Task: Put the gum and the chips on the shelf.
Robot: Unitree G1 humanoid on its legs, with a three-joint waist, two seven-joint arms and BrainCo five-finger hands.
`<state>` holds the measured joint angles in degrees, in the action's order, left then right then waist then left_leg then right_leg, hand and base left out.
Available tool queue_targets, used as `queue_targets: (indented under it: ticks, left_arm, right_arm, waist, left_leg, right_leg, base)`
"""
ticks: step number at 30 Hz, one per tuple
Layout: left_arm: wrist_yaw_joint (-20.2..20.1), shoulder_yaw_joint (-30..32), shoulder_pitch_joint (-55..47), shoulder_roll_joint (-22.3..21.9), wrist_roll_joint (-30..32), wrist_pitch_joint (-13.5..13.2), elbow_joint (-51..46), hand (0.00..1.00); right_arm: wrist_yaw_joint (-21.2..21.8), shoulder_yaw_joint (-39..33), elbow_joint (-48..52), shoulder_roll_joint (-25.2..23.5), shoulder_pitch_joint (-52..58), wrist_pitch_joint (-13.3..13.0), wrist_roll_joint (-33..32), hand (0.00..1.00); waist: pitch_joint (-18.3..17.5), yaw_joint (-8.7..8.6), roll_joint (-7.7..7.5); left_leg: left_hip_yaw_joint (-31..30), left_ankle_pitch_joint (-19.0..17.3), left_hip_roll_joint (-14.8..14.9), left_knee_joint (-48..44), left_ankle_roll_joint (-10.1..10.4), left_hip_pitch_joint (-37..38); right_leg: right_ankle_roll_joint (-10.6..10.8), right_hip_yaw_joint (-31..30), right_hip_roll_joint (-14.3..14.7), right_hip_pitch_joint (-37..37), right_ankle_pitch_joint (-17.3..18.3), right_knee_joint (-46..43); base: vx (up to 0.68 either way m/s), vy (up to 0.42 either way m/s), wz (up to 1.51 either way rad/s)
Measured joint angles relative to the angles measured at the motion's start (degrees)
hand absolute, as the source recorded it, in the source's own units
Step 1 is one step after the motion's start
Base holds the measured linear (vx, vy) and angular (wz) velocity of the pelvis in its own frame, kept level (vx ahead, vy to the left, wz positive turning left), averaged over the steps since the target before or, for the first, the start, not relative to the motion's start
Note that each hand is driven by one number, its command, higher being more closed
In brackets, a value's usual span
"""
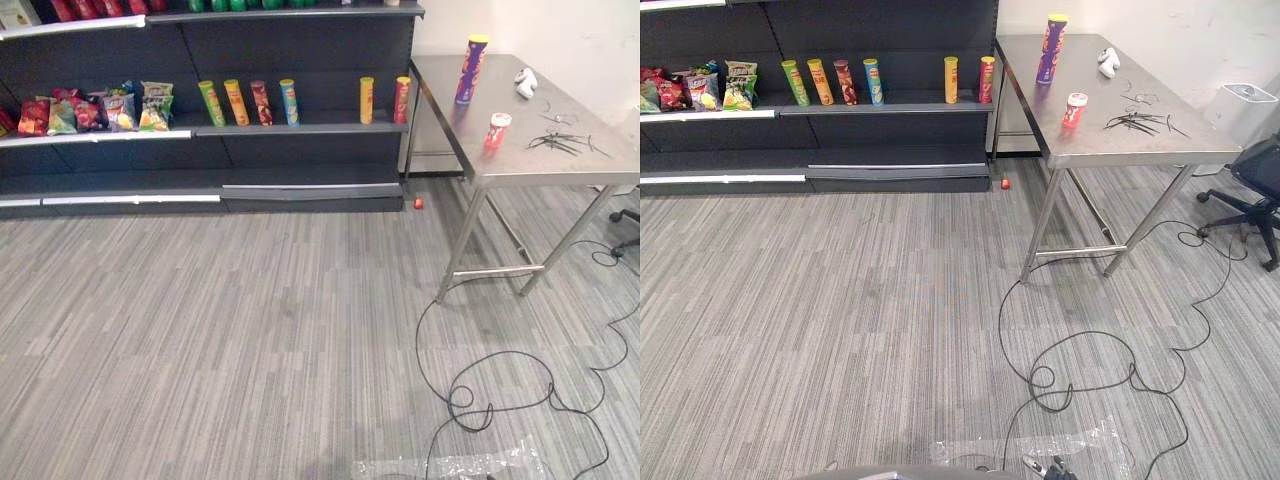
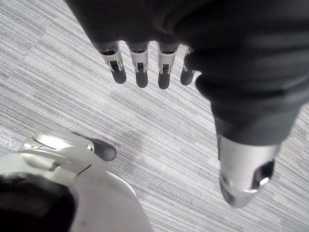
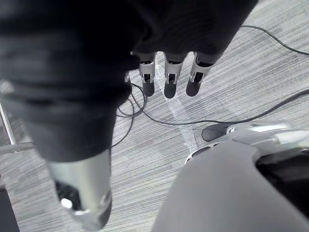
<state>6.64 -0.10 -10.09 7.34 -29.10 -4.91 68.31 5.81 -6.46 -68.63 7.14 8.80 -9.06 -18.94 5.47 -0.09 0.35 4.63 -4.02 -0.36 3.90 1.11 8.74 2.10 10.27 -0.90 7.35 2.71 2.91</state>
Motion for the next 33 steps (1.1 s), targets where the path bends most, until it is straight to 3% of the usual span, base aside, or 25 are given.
queue_targets:
  ticks: [10,15,17,21,28,33]
  left_arm:
    - [0.1,0.0,0.0,0.0,0.0,0.0,0.1,0.0]
    - [1.0,0.0,-0.5,-0.4,-2.9,-2.3,0.1,0.0]
    - [1.4,0.6,-0.4,-0.4,-3.7,-3.2,0.1,0.0]
    - [-0.3,5.6,-0.1,-0.8,-3.8,-4.6,-0.6,0.0]
    - [-2.5,10.2,0.3,-0.4,-3.8,-8.8,-3.1,0.0]
    - [-2.5,12.3,0.2,-0.5,-3.9,-8.9,-3.1,0.0]
  right_arm:
    - [0.0,0.0,0.0,0.0,0.0,-0.4,0.0,0.0]
    - [-7.6,-1.1,0.0,-1.0,0.0,-2.5,0.1,0.0]
    - [-8.6,-2.5,0.1,-1.3,-0.1,-3.2,0.0,0.0]
    - [-5.2,-4.3,0.3,-1.3,-1.3,-3.6,2.7,0.0]
    - [-2.8,-4.6,2.6,-0.7,-2.8,-6.2,0.7,0.0]
    - [-2.6,-6.8,2.7,-0.6,-3.1,-7.8,-0.1,0.0]
  waist:
    - [0.2,0.09,-0.27]
    - [0.2,0.11,-0.26]
    - [0.2,0.14,-0.26]
    - [0.1,0.12,-0.49]
    - [0.1,0.1,-0.6]
    - [0.1,0.08,-0.5]
  left_leg:
    - [1.2,0.0,0.1,0.0,0.0,0.5]
    - [1.3,0.0,0.1,0.2,0.0,0.5]
    - [1.4,0.0,0.1,0.3,0.0,0.5]
    - [1.4,-0.1,0.1,0.2,0.1,0.5]
    - [1.5,-0.3,0.1,-0.1,0.4,0.2]
    - [1.4,-0.3,0.1,-0.1,0.4,0.1]
  right_leg:
    - [0.1,-0.7,0.1,0.1,-0.1,0.0]
    - [0.1,-0.8,0.1,0.1,-0.2,0.2]
    - [0.1,-0.9,0.1,0.1,-0.2,0.4]
    - [0.1,-1.0,0.1,0.1,-0.2,0.4]
    - [0.1,-1.3,0.0,-0.1,-0.2,0.0]
    - [0.1,-1.3,0.0,-0.1,-0.2,-0.2]
  base:
    - [-0.02,-0.008,-0.04]
    - [0.0,0.0,0.0]
    - [0.0,0.0,0.0]
    - [0.0,0.0,0.0]
    - [0.0,-0.001,0.0]
    - [0.0,0.0,0.0]
